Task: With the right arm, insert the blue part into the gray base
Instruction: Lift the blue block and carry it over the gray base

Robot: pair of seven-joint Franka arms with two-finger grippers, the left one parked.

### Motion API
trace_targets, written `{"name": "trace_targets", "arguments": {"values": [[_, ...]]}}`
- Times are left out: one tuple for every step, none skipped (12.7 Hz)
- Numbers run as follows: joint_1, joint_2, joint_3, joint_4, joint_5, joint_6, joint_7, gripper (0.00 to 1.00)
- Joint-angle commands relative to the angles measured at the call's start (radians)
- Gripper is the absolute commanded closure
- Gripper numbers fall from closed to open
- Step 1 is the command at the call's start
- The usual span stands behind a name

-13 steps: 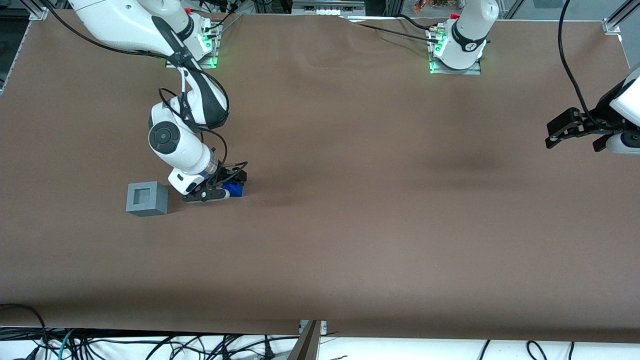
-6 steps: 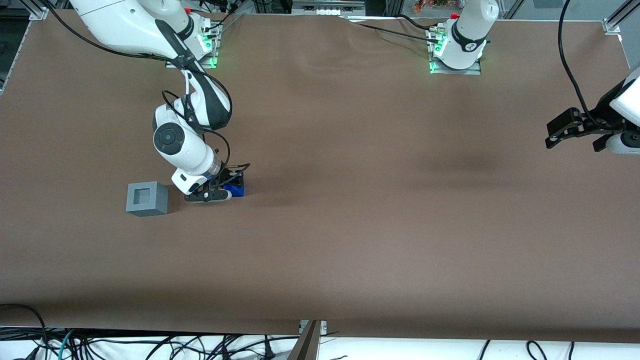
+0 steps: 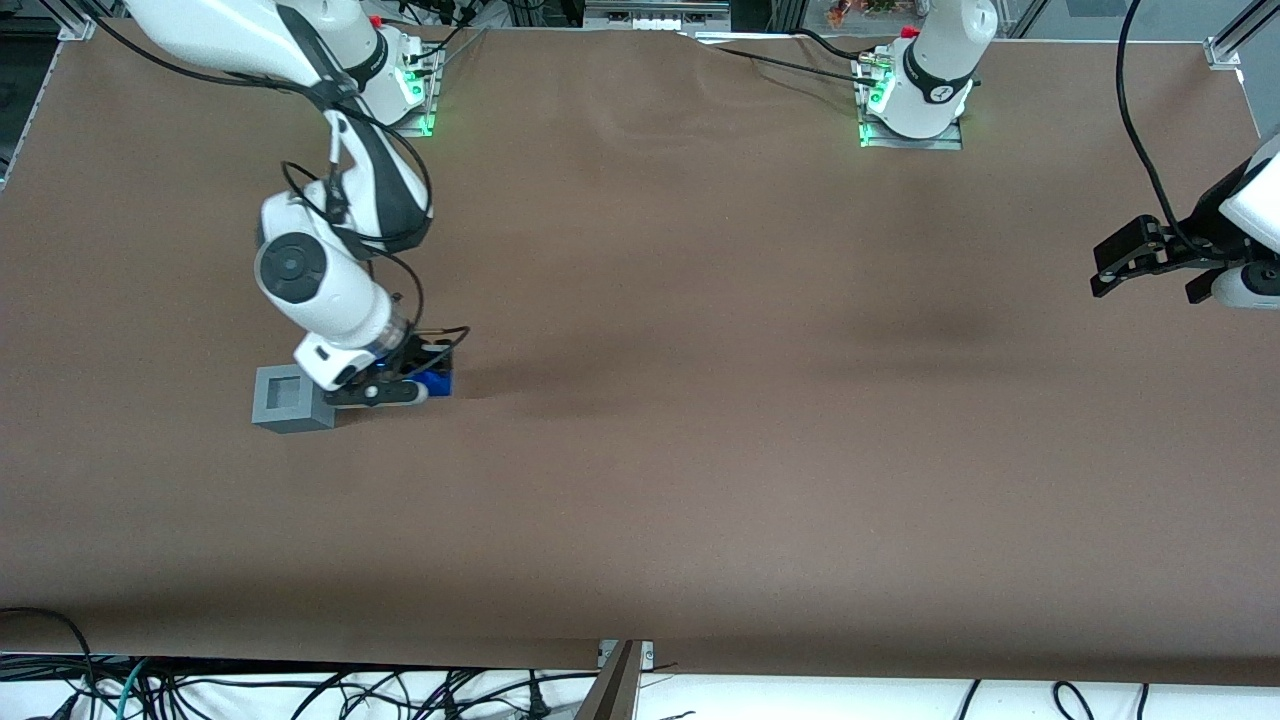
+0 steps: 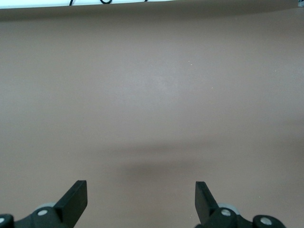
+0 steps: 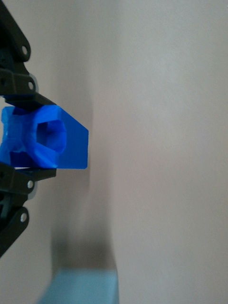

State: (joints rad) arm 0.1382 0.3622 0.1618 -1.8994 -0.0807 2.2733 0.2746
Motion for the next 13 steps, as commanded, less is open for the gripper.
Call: {"name": "trace_targets", "arguments": {"values": [[-0.034,-0.066,-0.053,0.042,-0.019,-0.11,-0.141,0.88],[-0.051,-0.069,-0.076,0.066,-0.016,-0.156,-0.199,0.88],[-0.052,-0.072,-0.111,0.088,-0.011,-0.182,-0.265,0.88],[-0.052,-0.074,-0.146,0.106,-0.007,-0.205,-0.317,0.88],[-0.054,-0.072,-0.181,0.111,0.001,-0.216,-0.371,0.88],[-0.054,-0.072,-0.221,0.111,0.033,-0.215,-0.433,0.88],[-0.057,-0.066,-0.253,0.111,0.08,-0.212,-0.481,0.88],[-0.06,-0.06,-0.283,0.106,0.113,-0.204,-0.515,0.88],[-0.063,-0.045,-0.287,0.105,0.114,-0.195,-0.547,0.88],[-0.065,-0.039,-0.288,0.1,0.114,-0.17,-0.557,0.88],[-0.068,-0.023,-0.288,0.1,0.114,-0.16,-0.564,0.88],[-0.071,-0.003,-0.288,0.097,0.117,-0.143,-0.584,0.88],[-0.071,0.012,-0.288,0.091,0.122,-0.106,-0.586,0.88]]}}
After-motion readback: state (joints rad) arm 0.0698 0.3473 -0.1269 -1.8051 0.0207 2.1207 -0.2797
